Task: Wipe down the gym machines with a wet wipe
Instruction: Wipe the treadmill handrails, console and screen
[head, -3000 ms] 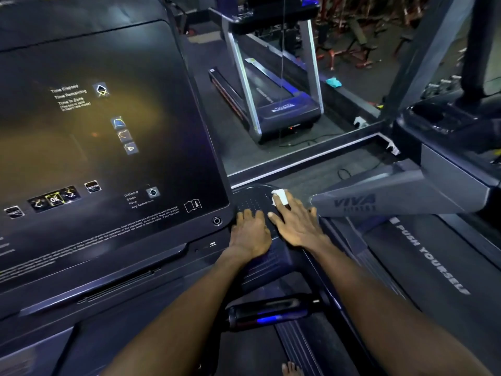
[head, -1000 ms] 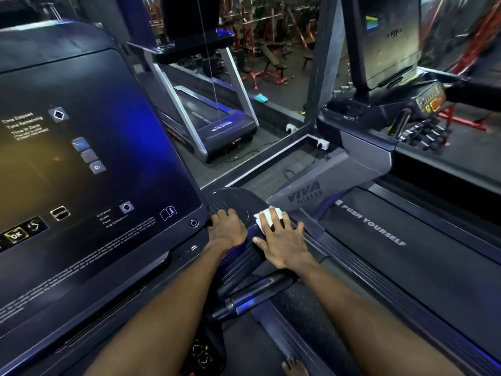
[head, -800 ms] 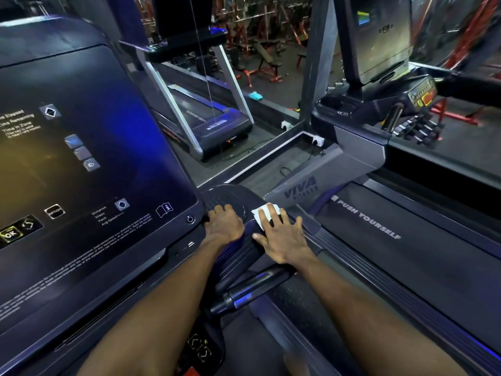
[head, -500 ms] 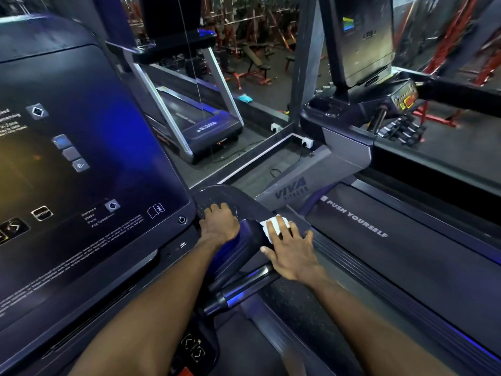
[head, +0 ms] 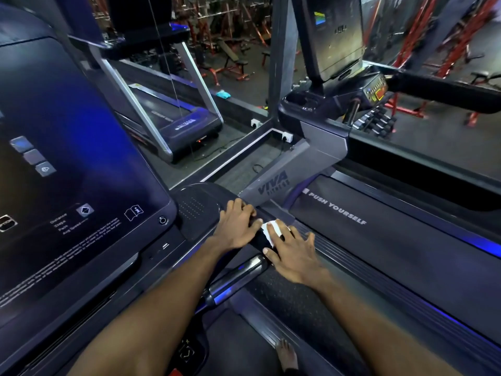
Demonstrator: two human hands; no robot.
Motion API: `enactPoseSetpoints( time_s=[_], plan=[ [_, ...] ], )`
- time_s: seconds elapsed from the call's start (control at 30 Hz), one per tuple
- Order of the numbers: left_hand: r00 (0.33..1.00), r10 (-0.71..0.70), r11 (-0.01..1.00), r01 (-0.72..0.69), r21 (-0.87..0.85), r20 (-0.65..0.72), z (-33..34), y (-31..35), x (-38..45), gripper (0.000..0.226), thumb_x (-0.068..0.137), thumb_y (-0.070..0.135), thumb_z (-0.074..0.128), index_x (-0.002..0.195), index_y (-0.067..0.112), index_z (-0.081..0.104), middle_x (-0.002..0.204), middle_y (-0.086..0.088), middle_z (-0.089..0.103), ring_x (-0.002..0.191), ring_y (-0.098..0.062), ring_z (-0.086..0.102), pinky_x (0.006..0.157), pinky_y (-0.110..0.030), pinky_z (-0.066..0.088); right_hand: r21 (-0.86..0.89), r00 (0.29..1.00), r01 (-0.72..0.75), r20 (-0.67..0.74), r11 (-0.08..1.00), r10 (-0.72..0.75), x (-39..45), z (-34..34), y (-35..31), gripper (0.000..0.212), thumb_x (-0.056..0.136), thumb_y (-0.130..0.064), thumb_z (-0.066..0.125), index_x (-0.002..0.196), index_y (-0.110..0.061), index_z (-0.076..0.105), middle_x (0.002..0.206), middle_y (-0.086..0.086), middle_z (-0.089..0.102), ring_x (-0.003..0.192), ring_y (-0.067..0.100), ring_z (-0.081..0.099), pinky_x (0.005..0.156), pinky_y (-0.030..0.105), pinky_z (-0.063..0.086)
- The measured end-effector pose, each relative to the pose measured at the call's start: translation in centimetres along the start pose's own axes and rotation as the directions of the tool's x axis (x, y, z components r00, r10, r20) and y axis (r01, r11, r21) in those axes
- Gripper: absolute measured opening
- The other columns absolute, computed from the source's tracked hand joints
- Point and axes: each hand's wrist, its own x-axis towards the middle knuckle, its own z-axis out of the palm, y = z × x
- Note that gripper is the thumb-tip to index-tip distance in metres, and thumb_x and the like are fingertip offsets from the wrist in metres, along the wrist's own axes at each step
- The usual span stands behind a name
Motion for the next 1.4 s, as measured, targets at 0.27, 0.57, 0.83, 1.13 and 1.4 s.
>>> enactPoseSetpoints(
  time_s=[0.27,0.57,0.83,1.13,1.4],
  plan=[
    [0.999,0.032,0.996,-0.031,-0.081,0.016,0.1,-0.8,0.9,0.021,0.094,0.03,0.056,0.112,0.02,0.057,0.119,-0.002,0.044,0.114,-0.024,0.038,0.097,-0.046,0.039,0.133,0.935,-0.35,-0.011,0.927,0.355,3.7,-0.5,-3.1,0.064,0.099,-0.061,0.024,0.132,-0.011,0.046,0.136,0.014,0.054,0.124,0.035,0.051,0.105,0.06,0.027],
    [0.995,0.001,0.989,-0.016,-0.144,-0.1,-0.4,-3.3,2.4,0.027,0.085,-0.004,0.048,0.097,0.011,0.067,0.097,-0.001,0.052,0.098,-0.022,0.043,0.083,-0.017,0.024,-0.014,0.969,-0.246,-0.028,0.969,0.245,8.9,0.1,-7.2,0.069,0.09,-0.036,0.047,0.147,-0.001,0.026,0.14,0.018,0.044,0.125,0.044,0.043,0.11,0.065,0.019],
    [0.995,0.032,0.998,-0.037,-0.047,-0.098,0.3,-2.1,2.3,0.02,0.098,0.019,0.048,0.104,0.011,0.065,0.112,-0.011,0.052,0.106,-0.03,0.044,0.093,-0.045,0.043,-0.026,0.957,-0.26,-0.141,0.965,0.254,2.5,2.1,-2.5,0.081,0.097,-0.066,0.028,0.148,-0.004,0.032,0.141,0.017,0.047,0.122,0.036,0.049,0.105,0.059,0.027],
    [0.992,0.124,0.991,-0.125,-0.056,-0.013,0.1,0.5,1.9,0.022,0.1,0.024,0.047,0.105,0.015,0.065,0.108,-0.007,0.055,0.109,-0.029,0.045,0.091,-0.045,0.043,0.021,0.967,-0.241,-0.079,0.97,0.242,4.8,0.5,-3.5,0.067,0.096,-0.058,0.039,0.14,-0.007,0.038,0.135,0.013,0.05,0.122,0.035,0.05,0.107,0.062,0.024],
    [0.988,0.14,0.99,-0.139,-0.011,0.06,0.6,3.4,0.7,0.026,0.091,0.04,0.062,0.113,0.025,0.065,0.121,-0.001,0.053,0.121,-0.023,0.039,0.097,-0.041,0.035,-0.039,0.977,-0.202,-0.081,0.979,0.199,-1.9,1.5,0.5,0.08,0.098,-0.066,0.023,0.152,-0.006,0.022,0.151,0.015,0.038,0.132,0.035,0.043,0.109,0.063,0.024]
  ],
)
